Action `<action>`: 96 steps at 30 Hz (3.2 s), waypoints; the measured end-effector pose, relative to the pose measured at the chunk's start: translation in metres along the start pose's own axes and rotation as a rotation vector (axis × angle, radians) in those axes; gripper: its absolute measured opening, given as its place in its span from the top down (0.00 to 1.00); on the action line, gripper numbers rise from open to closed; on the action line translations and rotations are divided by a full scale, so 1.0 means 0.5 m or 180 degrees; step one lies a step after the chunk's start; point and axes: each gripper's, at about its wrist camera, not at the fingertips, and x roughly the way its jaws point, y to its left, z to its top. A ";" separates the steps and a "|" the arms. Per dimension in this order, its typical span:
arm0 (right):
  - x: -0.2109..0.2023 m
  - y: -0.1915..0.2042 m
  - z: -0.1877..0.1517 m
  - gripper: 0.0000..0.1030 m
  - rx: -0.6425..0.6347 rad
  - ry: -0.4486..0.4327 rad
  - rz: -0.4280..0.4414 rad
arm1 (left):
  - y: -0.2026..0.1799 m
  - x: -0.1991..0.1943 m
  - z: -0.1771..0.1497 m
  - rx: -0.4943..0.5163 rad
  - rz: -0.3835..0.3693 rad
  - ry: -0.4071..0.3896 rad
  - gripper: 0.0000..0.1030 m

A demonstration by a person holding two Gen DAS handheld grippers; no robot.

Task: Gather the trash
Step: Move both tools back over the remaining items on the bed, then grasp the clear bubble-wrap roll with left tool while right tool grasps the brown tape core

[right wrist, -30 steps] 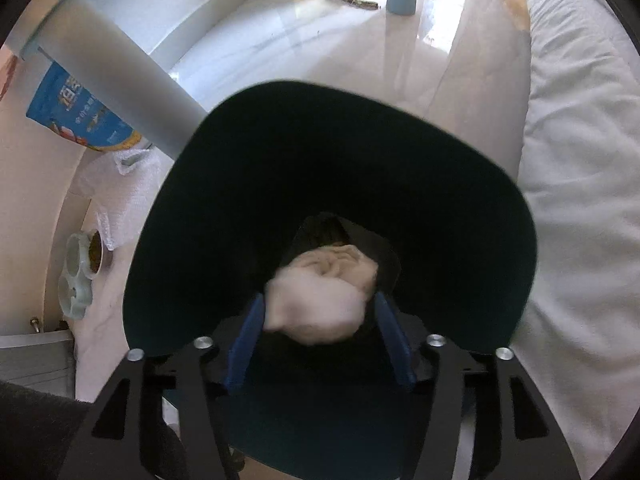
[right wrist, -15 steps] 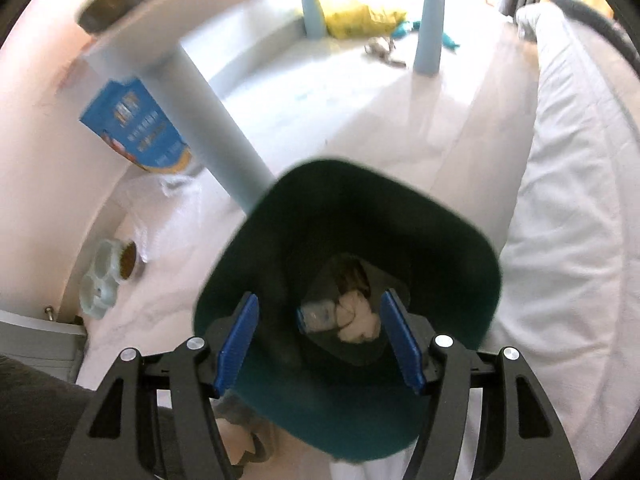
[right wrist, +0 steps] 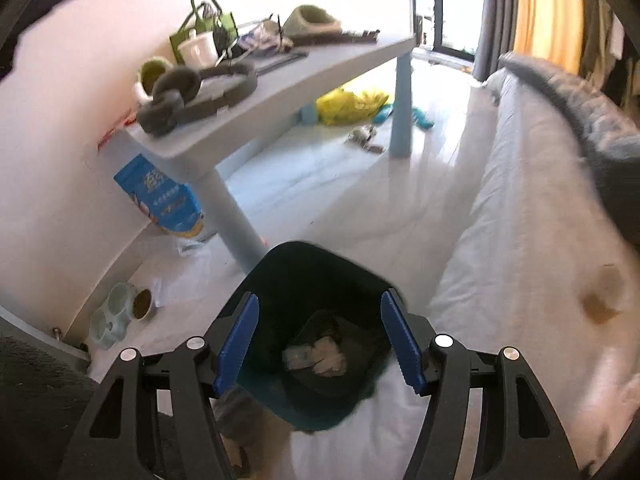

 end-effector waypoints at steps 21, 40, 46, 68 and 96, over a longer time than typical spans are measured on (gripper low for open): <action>-0.280 -0.228 -0.124 0.28 0.0367 -0.0585 -0.0727 | -0.224 0.145 -0.037 0.0219 -0.0354 0.0320 0.24; -0.419 -0.381 -0.265 0.24 0.0896 -0.0772 -0.1034 | -0.321 0.341 -0.180 0.0430 -0.0362 0.0958 0.27; -0.433 -0.415 -0.303 0.24 0.1012 -0.0729 -0.1108 | -0.336 0.370 -0.210 0.0422 -0.0354 0.1076 0.37; -0.399 -0.535 -0.454 0.24 0.1358 -0.0156 -0.1280 | -0.371 0.396 -0.243 0.0375 -0.0202 0.1111 0.64; -0.352 -0.497 -0.364 0.54 0.1423 -0.0139 -0.1111 | -0.338 0.297 -0.157 0.0430 -0.0290 0.0761 0.64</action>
